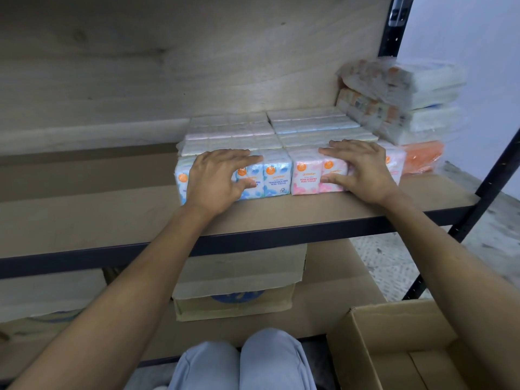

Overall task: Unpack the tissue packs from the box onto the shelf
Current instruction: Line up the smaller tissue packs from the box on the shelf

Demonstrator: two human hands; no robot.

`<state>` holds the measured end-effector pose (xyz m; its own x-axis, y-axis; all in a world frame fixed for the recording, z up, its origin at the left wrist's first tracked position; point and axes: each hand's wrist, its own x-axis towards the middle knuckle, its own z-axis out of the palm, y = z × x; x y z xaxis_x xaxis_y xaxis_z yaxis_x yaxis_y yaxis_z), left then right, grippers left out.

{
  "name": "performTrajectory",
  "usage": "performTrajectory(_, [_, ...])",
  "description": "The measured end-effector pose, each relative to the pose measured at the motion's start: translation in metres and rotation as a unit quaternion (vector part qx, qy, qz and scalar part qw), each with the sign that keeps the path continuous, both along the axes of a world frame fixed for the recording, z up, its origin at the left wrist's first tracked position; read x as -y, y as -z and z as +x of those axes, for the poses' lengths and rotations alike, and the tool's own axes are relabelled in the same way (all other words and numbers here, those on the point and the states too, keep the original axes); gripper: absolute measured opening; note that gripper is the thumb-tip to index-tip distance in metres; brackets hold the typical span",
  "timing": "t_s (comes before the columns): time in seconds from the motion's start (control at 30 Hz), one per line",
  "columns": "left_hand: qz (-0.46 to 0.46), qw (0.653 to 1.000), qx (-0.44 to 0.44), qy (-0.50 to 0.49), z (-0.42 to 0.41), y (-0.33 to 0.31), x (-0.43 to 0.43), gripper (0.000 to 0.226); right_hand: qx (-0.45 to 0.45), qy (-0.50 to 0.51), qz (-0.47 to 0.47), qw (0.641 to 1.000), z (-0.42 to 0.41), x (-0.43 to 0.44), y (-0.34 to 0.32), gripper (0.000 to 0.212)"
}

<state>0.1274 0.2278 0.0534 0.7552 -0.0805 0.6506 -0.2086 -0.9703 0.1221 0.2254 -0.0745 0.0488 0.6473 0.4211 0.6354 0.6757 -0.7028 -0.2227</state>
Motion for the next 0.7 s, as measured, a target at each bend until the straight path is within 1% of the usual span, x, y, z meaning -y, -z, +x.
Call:
performTrajectory(0.23, [0.003, 1.000, -0.009, 0.010, -0.002, -0.002, -0.001, 0.047, 0.007, 0.023, -0.020, 1.000, -0.005, -0.002, 0.000, 0.067])
performTrajectory(0.4, [0.011, 1.000, -0.016, 0.006, -0.005, -0.002, -0.001, 0.048, -0.007, 0.030, -0.049, 0.998, -0.008, -0.001, -0.006, 0.067])
performTrajectory(0.5, [0.021, 0.999, -0.032, 0.009, -0.008, -0.005, -0.001, 0.049, -0.011, 0.029, -0.068, 0.997, -0.010, -0.001, -0.010, 0.062])
performTrajectory(0.6, [0.034, 0.998, -0.056, 0.012, -0.010, -0.009, -0.002, 0.051, -0.021, 0.021, -0.076, 0.997, -0.010, 0.000, -0.015, 0.064])
performTrajectory(0.7, [0.028, 0.997, -0.072, 0.015, -0.012, -0.012, -0.002, 0.052, -0.043, 0.010, -0.085, 0.995, -0.011, 0.000, -0.021, 0.066])
